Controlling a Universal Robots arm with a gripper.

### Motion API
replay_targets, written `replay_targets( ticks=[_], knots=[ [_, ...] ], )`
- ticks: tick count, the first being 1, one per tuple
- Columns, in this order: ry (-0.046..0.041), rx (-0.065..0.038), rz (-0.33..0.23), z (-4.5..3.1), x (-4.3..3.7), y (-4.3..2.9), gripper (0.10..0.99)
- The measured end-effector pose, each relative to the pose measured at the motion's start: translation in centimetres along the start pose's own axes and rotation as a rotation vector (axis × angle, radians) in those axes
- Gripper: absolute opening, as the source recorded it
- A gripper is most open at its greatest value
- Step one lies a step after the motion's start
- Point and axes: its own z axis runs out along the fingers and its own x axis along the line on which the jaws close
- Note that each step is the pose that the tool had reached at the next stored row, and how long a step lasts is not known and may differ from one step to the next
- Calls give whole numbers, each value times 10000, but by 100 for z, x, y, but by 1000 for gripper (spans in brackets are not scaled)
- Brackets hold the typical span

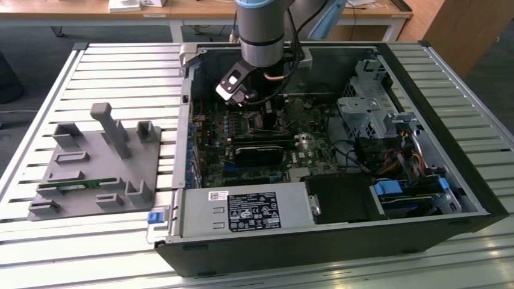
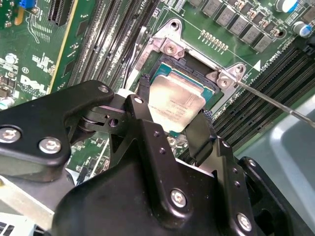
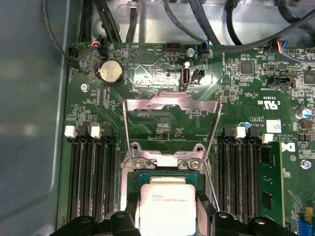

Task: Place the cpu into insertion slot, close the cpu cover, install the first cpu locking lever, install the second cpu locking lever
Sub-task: 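Place the cpu into insertion slot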

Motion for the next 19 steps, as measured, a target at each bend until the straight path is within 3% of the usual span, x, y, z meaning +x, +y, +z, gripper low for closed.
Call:
replay_targets(
  ticks=[7,16,18,19],
  knots=[
    [-16,9,-1,51,0,-12,541],
    [3,-7,0,60,4,-10,541],
    [17,-15,0,65,6,-9,549],
    [9,-8,0,62,5,-10,612]
  ],
)
